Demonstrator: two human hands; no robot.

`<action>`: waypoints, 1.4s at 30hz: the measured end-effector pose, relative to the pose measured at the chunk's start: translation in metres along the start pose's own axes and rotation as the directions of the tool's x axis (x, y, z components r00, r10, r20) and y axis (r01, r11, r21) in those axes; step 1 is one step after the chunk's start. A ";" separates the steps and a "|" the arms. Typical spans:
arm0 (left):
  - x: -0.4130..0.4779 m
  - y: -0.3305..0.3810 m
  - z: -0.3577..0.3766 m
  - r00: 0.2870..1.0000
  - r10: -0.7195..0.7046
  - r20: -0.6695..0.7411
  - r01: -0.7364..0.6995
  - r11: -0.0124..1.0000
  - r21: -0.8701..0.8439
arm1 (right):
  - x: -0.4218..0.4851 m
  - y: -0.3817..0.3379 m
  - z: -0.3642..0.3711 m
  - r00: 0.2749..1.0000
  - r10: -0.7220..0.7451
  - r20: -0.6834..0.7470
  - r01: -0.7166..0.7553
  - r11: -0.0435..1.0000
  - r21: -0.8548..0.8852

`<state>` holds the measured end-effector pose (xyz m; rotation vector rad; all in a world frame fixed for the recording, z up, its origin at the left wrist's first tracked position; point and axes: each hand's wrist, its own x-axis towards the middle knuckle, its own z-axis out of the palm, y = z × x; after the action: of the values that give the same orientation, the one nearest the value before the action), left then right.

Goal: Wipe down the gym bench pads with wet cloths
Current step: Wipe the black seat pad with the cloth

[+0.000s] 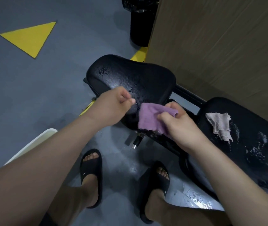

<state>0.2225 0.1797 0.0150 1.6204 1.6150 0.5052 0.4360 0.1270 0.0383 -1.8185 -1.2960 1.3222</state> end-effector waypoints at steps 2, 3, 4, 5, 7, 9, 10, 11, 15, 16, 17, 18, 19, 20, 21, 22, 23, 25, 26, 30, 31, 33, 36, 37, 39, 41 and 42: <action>0.008 -0.009 -0.002 1.000 -0.006 -0.017 0.007 0.998 0.058 | 0.005 0.003 -0.006 0.988 -0.046 -0.146 0.027 0.991 -0.129; 0.011 -0.012 -0.002 1.000 0.008 0.005 -0.009 0.994 0.113 | 0.008 0.006 -0.008 0.977 -0.091 -0.191 0.060 0.985 -0.160; 0.012 -0.014 -0.002 0.999 0.030 0.031 -0.035 0.985 0.169 | 0.010 0.009 -0.008 0.966 -0.159 -0.205 0.115 0.970 -0.214; 0.013 -0.015 -0.001 0.997 0.054 0.055 -0.065 0.973 0.222 | 0.012 0.012 -0.007 0.954 -0.242 -0.176 0.183 0.937 -0.298; 0.013 -0.015 0.003 0.991 0.077 0.106 -0.106 0.948 0.301 | 0.016 0.025 0.002 0.924 -0.382 0.008 0.339 0.811 -0.477; 0.013 -0.017 0.008 0.986 0.061 0.153 -0.112 0.928 0.355 | 0.021 0.042 0.013 0.888 -0.404 0.219 0.444 0.631 -0.637; 0.012 -0.018 0.009 0.984 0.056 0.171 -0.118 0.917 0.380 | 0.021 0.046 0.017 0.878 -0.393 0.273 0.463 0.554 -0.692; 0.013 -0.021 0.010 0.981 0.057 0.185 -0.129 0.905 0.406 | 0.023 0.049 0.020 0.876 -0.382 0.295 0.464 0.503 -0.729; 0.017 -0.035 0.010 0.969 0.030 0.243 -0.146 0.869 0.473 | 0.026 0.050 0.025 0.865 -0.380 0.327 0.471 0.394 -0.789; 0.019 -0.037 0.010 0.965 0.011 0.262 -0.140 0.866 0.480 | 0.028 0.050 0.025 0.861 -0.377 0.342 0.476 0.358 -0.803; 0.021 -0.039 0.010 0.960 -0.006 0.280 -0.137 0.862 0.487 | 0.031 0.048 0.025 0.864 -0.368 0.344 0.468 0.335 -0.818; 0.022 -0.040 0.010 0.956 -0.015 0.292 -0.137 0.859 0.493 | 0.035 0.045 0.025 0.874 -0.357 0.330 0.447 0.324 -0.834; 0.024 -0.041 0.011 0.954 -0.019 0.298 -0.138 0.858 0.495 | 0.039 0.043 0.025 0.886 -0.352 0.302 0.417 0.320 -0.851; 0.024 -0.041 0.011 0.954 -0.018 0.300 -0.138 0.859 0.493 | 0.043 0.041 0.027 0.896 -0.354 0.269 0.386 0.321 -0.865; 0.025 -0.043 0.010 0.954 -0.014 0.299 -0.140 0.862 0.487 | 0.042 0.040 0.031 0.901 -0.359 0.245 0.368 0.328 -0.870; 0.026 -0.044 0.010 0.955 -0.004 0.298 -0.146 0.865 0.481 | 0.037 0.040 0.038 0.893 -0.374 0.252 0.380 0.323 -0.867; 0.026 -0.046 0.010 0.954 0.007 0.300 -0.156 0.866 0.476 | 0.029 0.044 0.046 0.877 -0.379 0.296 0.419 0.302 -0.856; 0.027 -0.049 0.009 0.951 0.021 0.308 -0.171 0.868 0.467 | 0.010 0.054 0.058 0.831 -0.363 0.421 0.522 0.249 -0.816; 0.026 -0.050 0.009 0.950 0.024 0.312 -0.173 0.870 0.462 | 0.008 0.054 0.056 0.813 -0.357 0.461 0.555 0.231 -0.799; 0.023 -0.050 0.006 0.945 0.027 0.326 -0.177 0.880 0.440 | 0.044 0.033 0.039 0.888 -0.349 0.299 0.414 0.327 -0.849; 0.022 -0.051 0.006 0.946 0.030 0.324 -0.176 0.884 0.432 | 0.050 0.028 0.041 0.910 -0.336 0.245 0.364 0.357 -0.860; 0.021 -0.053 0.007 0.945 0.038 0.326 -0.182 0.887 0.425 | 0.044 0.030 0.053 0.896 -0.372 0.242 0.372 0.333 -0.867; 0.021 -0.056 0.007 0.936 0.043 0.349 -0.194 0.891 0.411 | 0.019 0.045 0.057 0.823 -0.382 0.420 0.526 0.232 -0.819; 0.021 -0.056 0.007 0.934 0.038 0.356 -0.191 0.893 0.408 | 0.022 0.043 0.050 0.804 -0.386 0.452 0.555 0.214 -0.804; 0.021 -0.055 0.007 0.929 0.019 0.369 -0.179 0.897 0.405 | 0.044 0.030 0.039 0.842 -0.359 0.403 0.505 0.258 -0.824; 0.021 -0.053 0.007 0.926 0.002 0.378 -0.166 0.900 0.404 | 0.073 0.018 0.037 0.899 -0.347 0.267 0.380 0.317 -0.869; 0.021 -0.053 0.008 0.926 -0.004 0.379 -0.160 0.902 0.402 | 0.079 0.016 0.042 0.913 -0.343 0.220 0.339 0.342 -0.877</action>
<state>0.1961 0.1923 -0.0341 1.9678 1.4325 -0.1368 0.4077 0.1881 -0.0224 -1.9228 -2.5614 0.2810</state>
